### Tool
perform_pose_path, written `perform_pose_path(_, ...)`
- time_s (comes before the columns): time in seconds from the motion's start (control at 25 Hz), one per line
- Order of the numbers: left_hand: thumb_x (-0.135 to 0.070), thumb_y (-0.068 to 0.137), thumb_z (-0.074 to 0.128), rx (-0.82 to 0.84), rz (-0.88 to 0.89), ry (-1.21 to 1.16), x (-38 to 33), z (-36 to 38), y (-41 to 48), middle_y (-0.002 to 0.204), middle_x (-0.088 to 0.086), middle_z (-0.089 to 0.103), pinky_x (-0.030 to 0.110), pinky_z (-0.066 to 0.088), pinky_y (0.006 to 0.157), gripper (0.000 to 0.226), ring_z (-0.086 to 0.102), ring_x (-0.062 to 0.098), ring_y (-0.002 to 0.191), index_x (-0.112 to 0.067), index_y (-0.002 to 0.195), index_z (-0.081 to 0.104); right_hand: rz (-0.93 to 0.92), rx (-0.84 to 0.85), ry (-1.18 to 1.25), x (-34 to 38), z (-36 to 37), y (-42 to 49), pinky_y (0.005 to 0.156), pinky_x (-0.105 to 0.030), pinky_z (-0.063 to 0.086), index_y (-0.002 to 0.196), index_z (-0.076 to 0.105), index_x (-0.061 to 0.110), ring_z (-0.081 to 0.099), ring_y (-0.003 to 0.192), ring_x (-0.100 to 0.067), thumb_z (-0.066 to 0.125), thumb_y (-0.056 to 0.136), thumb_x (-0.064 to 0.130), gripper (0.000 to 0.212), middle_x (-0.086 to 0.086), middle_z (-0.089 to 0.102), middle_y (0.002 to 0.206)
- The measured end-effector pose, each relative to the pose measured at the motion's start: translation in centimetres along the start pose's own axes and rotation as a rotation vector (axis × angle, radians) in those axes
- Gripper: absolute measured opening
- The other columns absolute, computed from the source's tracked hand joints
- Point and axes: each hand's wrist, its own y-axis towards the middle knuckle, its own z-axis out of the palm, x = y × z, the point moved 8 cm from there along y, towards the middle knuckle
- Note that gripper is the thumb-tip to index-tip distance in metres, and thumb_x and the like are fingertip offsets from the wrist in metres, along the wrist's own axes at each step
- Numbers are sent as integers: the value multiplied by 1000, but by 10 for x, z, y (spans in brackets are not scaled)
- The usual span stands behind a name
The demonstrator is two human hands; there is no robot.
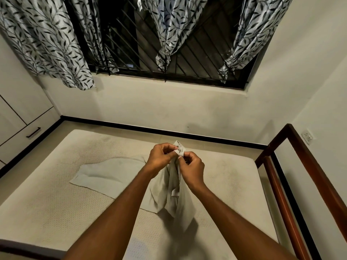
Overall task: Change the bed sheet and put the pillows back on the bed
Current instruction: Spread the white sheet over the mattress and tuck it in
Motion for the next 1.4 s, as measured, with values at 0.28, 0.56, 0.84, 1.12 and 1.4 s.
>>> perform_pose_path(0.28,-8,102,63,19,43,-82,-9,5,-1,104,3,78,21,57,81,16,72,13,96,-12,110,76,-123,75,-195,17,-3,19,81,-49,58,115,55,25,67,88,-15,44,110,40,19,3,67,97)
perform_pose_path(0.56,-9,104,57,-81,109,-143,-52,-20,4,105,-11,76,9,49,74,20,65,-9,83,-14,107,76,-375,307,-623,20,-8,20,77,-30,60,128,52,29,67,99,-17,79,89,36,48,0,68,119)
perform_pose_path(0.84,-25,100,70,-41,273,-8,-88,-64,9,97,-6,70,19,47,78,10,58,6,85,-26,108,76,72,186,-727,-41,-47,54,71,-32,53,106,78,16,68,87,-30,67,88,7,22,-10,74,95)
perform_pose_path(1.12,-22,81,87,-75,219,825,-93,-117,33,105,0,67,33,52,78,47,65,26,100,-35,119,63,119,-1,-207,21,-68,109,93,-44,56,107,74,19,68,105,-31,51,95,6,30,-8,75,113)
perform_pose_path(1.4,-14,86,70,-442,121,1001,-124,-190,49,108,10,76,40,55,82,28,69,37,101,-27,110,80,-368,472,-1202,89,-62,119,80,-37,54,130,67,32,65,102,-18,75,82,65,59,7,70,113)
